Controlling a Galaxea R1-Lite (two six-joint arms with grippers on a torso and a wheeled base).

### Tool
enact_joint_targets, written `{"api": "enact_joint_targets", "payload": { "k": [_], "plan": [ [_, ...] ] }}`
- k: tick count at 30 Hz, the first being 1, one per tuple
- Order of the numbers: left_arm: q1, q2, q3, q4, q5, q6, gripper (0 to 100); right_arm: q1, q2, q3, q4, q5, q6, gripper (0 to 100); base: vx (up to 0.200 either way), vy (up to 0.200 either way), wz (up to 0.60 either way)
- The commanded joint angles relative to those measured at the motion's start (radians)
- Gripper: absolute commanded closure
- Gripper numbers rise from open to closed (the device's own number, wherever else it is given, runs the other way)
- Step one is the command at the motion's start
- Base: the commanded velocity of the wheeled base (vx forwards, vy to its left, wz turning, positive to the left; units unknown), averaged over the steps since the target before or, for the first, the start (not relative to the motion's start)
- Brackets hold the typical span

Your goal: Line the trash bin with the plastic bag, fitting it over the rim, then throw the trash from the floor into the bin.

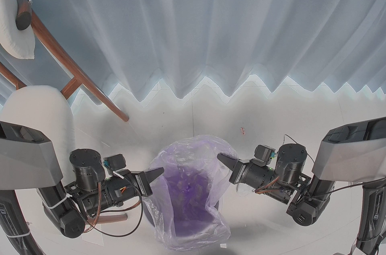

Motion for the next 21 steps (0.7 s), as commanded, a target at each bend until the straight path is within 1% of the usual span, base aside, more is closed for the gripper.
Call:
{"api": "enact_joint_targets", "payload": {
  "k": [1, 7, 9, 14, 21],
  "plan": [
    [0.009, 0.007, -0.015, 0.0, 0.004, 0.013, 100, -0.02, 0.012, -0.023, -0.018, 0.0, 0.005, 100, 0.0, 0.0, 0.0],
    [0.03, 0.03, -0.024, 0.0, 0.007, 0.048, 100, -0.024, 0.076, -0.069, -0.018, -0.003, 0.006, 100, 0.0, 0.0, 0.0],
    [0.035, 0.041, -0.033, 0.0, 0.029, 0.07, 100, -0.026, 0.105, -0.092, -0.018, -0.004, 0.008, 100, 0.0, 0.0, 0.0],
    [0.032, 0.051, -0.044, 0.0, 0.073, 0.077, 100, -0.051, 0.134, -0.107, -0.018, -0.003, 0.011, 100, 0.0, 0.0, 0.0],
    [0.033, 0.074, -0.044, 0.002, 0.075, 0.079, 100, -0.067, 0.171, -0.121, -0.018, -0.003, 0.011, 100, 0.0, 0.0, 0.0]
  ]
}}
